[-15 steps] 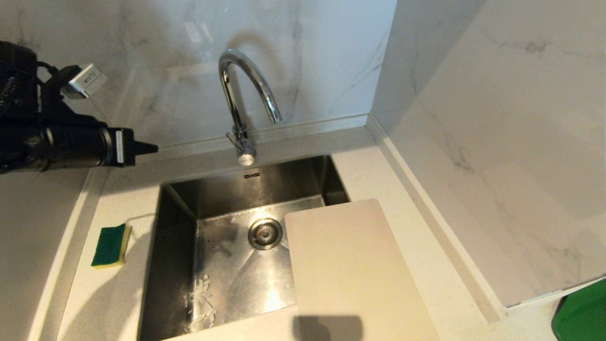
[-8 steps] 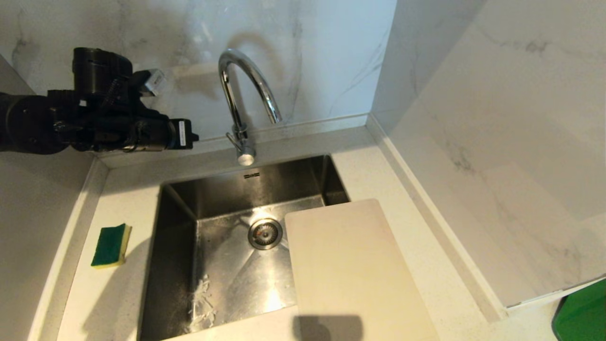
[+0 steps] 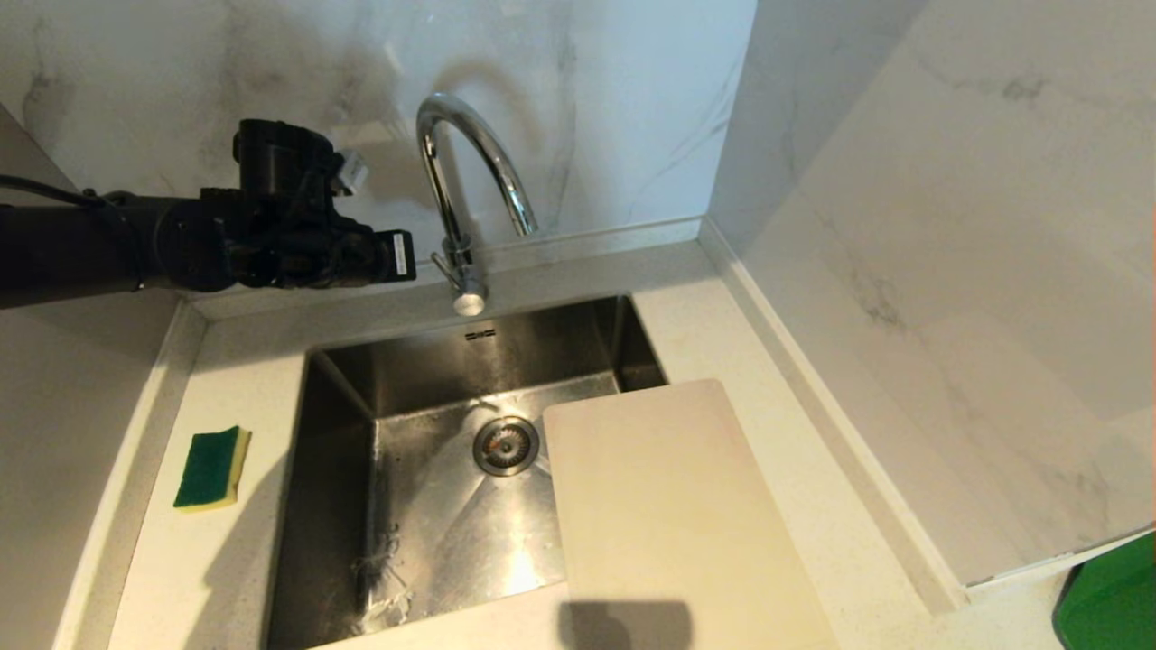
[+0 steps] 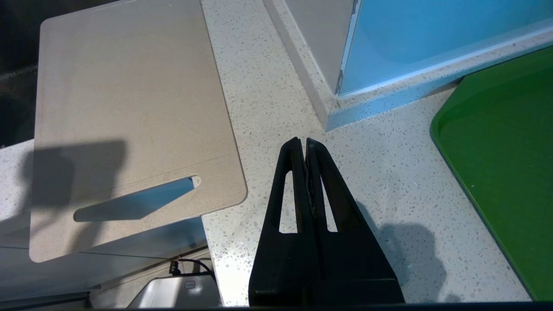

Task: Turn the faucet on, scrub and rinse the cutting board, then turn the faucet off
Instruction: Turn on the tap

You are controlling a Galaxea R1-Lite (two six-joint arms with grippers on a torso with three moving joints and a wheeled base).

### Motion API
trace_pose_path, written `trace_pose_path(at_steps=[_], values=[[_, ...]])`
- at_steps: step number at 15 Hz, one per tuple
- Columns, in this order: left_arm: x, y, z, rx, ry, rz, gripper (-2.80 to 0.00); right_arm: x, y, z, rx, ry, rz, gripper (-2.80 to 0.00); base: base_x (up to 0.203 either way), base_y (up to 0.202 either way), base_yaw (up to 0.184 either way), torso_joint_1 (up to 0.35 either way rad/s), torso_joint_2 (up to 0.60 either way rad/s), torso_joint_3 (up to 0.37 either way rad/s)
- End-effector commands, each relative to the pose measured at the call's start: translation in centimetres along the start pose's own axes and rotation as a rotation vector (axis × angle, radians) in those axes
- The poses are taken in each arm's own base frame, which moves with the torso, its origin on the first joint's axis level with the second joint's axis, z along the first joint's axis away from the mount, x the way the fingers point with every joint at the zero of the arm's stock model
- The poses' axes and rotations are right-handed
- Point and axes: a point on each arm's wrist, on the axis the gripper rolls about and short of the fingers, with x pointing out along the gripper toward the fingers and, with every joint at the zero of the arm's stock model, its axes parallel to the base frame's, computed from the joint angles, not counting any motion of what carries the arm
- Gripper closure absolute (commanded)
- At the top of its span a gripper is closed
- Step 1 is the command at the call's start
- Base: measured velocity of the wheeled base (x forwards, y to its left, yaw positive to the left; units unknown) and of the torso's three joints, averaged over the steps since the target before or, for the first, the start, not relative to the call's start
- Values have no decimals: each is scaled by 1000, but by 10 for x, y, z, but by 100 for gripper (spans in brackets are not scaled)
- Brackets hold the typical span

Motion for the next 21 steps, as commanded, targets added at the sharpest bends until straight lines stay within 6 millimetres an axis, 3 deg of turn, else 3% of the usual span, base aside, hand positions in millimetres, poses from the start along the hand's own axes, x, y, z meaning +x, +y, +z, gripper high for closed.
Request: trace_pose_path(at_steps=[1, 10, 21], values=[[9, -1, -2, -15, -7, 2, 0, 0, 0, 0, 0, 0, -1, 0, 0, 0, 0, 0, 0, 0], [32, -4, -4, -54, -124, 35, 0, 0, 0, 0, 0, 0, -1, 0, 0, 0, 0, 0, 0, 0], [41, -5, -4, -62, -193, 28, 0, 0, 0, 0, 0, 1, -1, 0, 0, 0, 0, 0, 0, 0]])
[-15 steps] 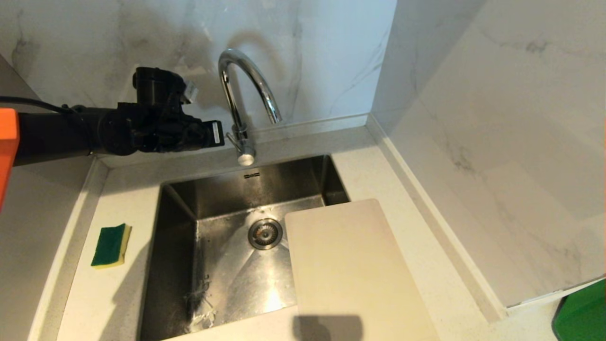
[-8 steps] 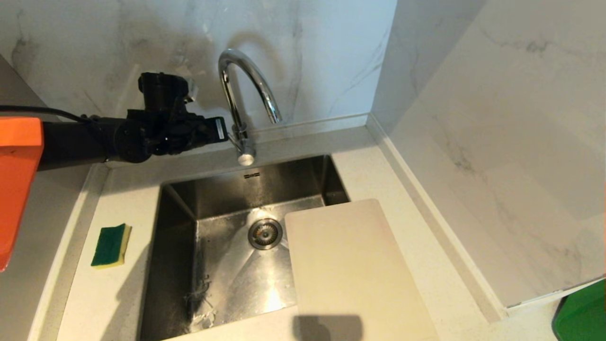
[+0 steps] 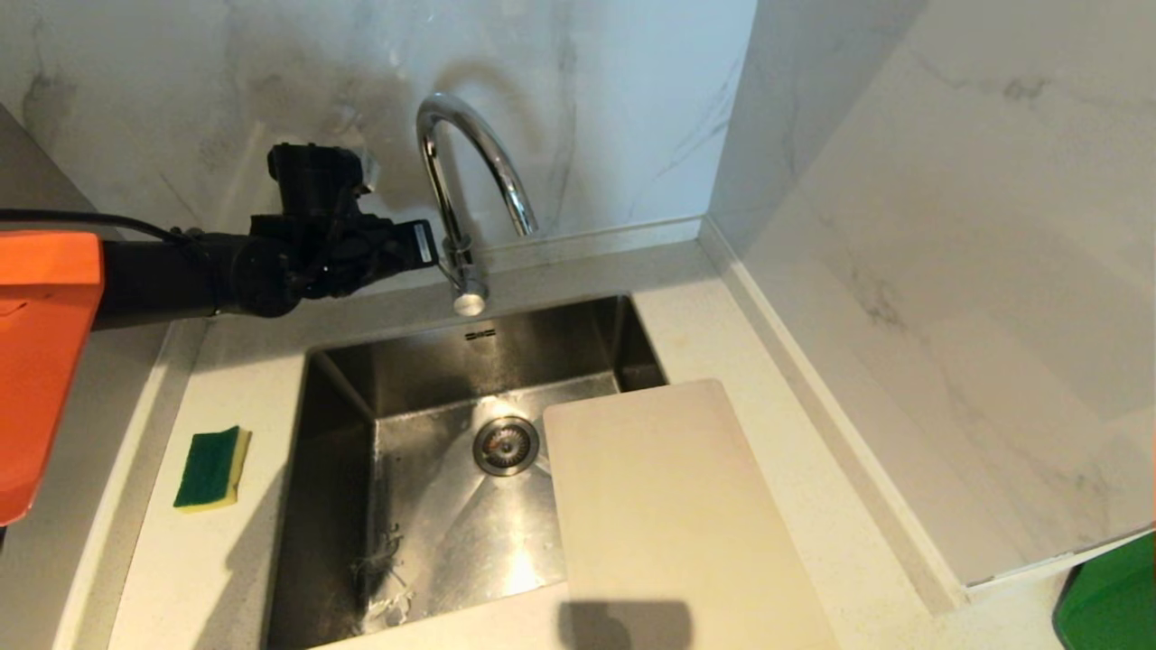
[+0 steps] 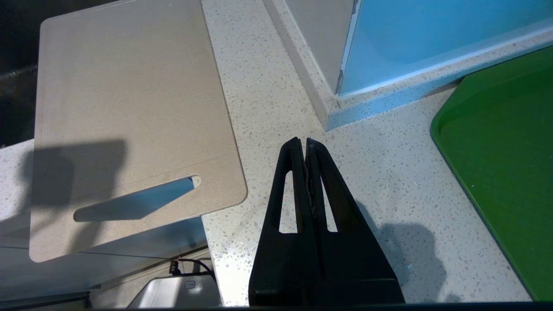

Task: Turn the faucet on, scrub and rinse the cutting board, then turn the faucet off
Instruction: Turn on the tap

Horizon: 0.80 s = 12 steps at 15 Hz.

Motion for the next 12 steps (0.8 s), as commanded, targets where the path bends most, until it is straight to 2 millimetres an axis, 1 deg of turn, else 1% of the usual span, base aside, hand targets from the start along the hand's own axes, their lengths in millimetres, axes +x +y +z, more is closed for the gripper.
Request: trace_pose_path(at_steps=[1, 5, 8, 12], values=[[2, -1, -2, -8, -4, -3, 0, 0, 0, 0, 1, 0, 0, 0, 0, 0, 0, 0, 0, 0], [4, -5, -6, -69, -2, -18, 0, 0, 0, 0, 1, 0, 0, 0, 0, 0, 0, 0, 0, 0], [9, -4, -15, -88, 23, -14, 0, 0, 0, 0, 1, 0, 0, 0, 0, 0, 0, 0, 0, 0], [2, -8, -10, -126, 26, -24, 0, 0, 0, 0, 1, 0, 0, 0, 0, 0, 0, 0, 0, 0]])
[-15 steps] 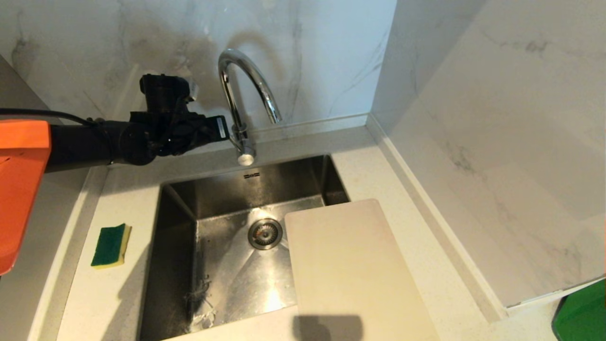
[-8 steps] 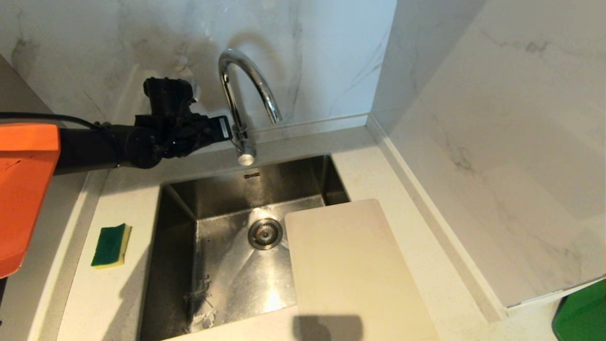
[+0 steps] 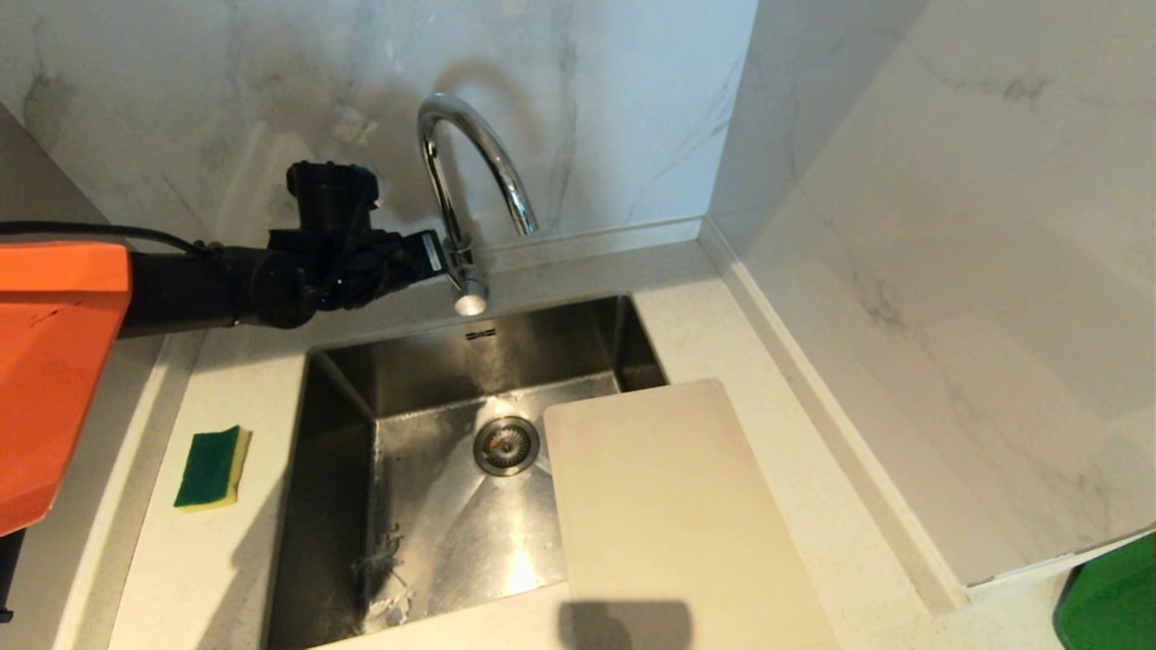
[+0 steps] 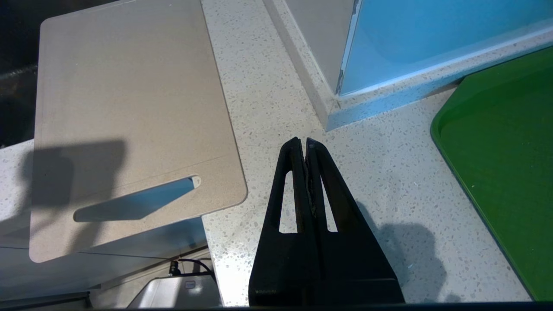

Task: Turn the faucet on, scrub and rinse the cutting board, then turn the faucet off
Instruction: Turn on the tap

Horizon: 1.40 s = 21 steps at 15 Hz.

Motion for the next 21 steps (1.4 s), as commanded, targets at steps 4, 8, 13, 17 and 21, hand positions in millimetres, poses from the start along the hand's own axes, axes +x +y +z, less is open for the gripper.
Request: trace_pose_path(at_steps=[4, 8, 13, 17, 21], values=[[-20, -13, 0, -29, 40, -21, 0, 0, 0, 0, 0, 0, 0, 0, 0, 0, 0, 0, 0, 0], [-31, -19, -20, -49, 122, -27, 0, 0, 0, 0, 0, 0, 0, 0, 0, 0, 0, 0, 0, 0], [-38, -21, -25, -50, 145, -18, 0, 0, 0, 0, 0, 0, 0, 0, 0, 0, 0, 0, 0, 0], [-37, -11, -21, 88, 112, 69, 0, 0, 0, 0, 0, 0, 0, 0, 0, 0, 0, 0, 0, 0], [-30, -8, -21, 159, 94, 110, 0, 0, 0, 0, 0, 0, 0, 0, 0, 0, 0, 0, 0, 0]])
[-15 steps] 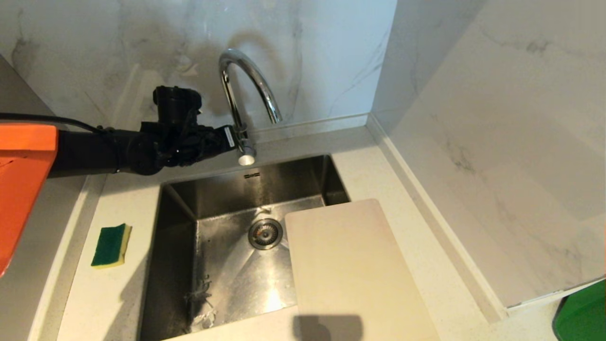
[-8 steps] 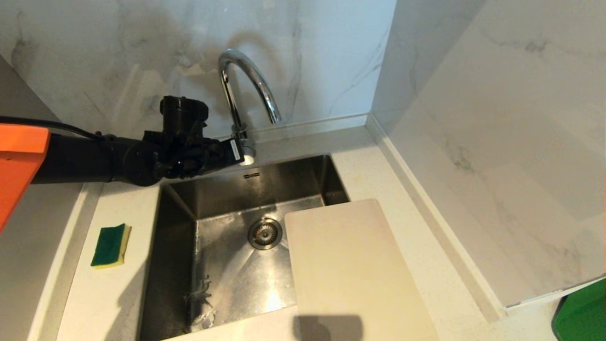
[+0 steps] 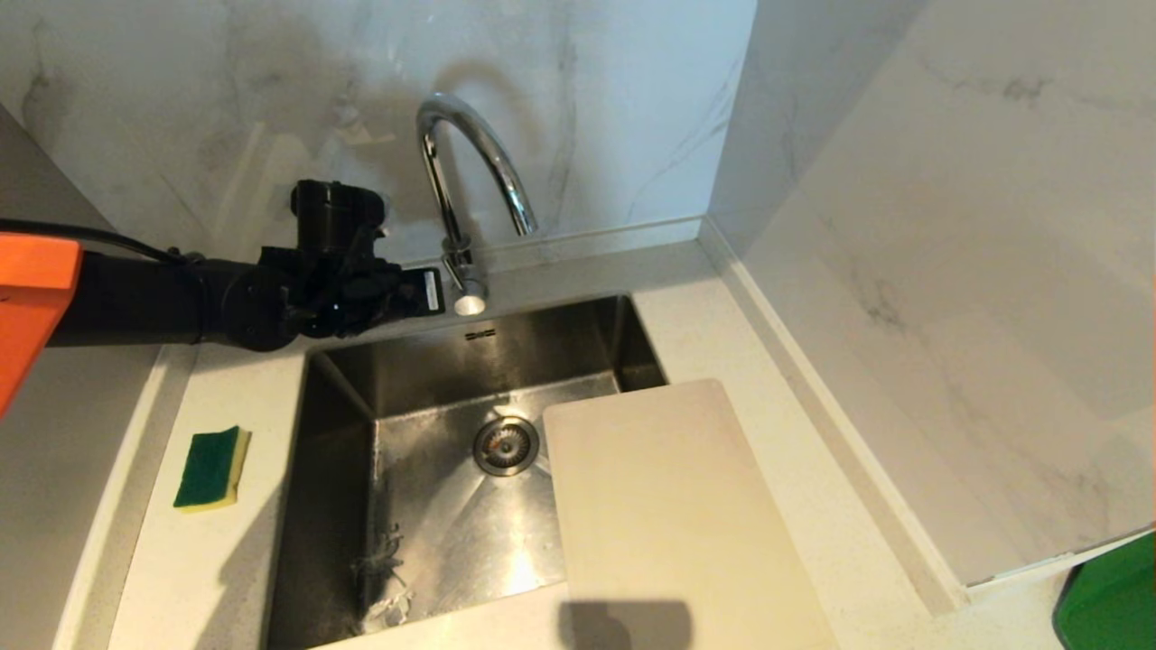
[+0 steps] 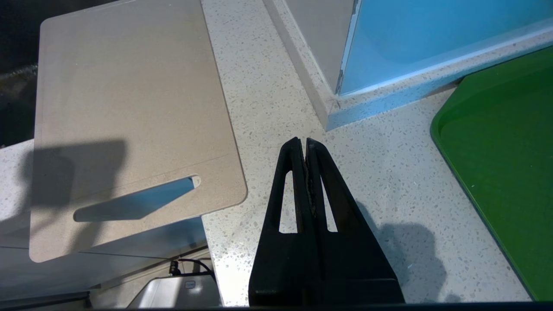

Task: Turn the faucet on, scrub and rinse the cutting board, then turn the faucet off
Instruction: Turn on the tap

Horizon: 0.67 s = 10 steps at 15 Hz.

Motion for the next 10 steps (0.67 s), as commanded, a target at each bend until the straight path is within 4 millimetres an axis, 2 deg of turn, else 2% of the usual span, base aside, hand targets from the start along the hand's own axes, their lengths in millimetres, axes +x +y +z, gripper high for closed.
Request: trace_pose_path(at_steps=[1, 5, 10], values=[[4, -2, 6, -14, -33, -7, 0, 0, 0, 0, 0, 1, 0, 0, 0, 0, 0, 0, 0, 0], [2, -7, 30, -81, -116, -36, 0, 0, 0, 0, 0, 1, 0, 0, 0, 0, 0, 0, 0, 0], [8, -10, 37, -140, -148, -49, 0, 0, 0, 0, 0, 1, 0, 0, 0, 0, 0, 0, 0, 0]])
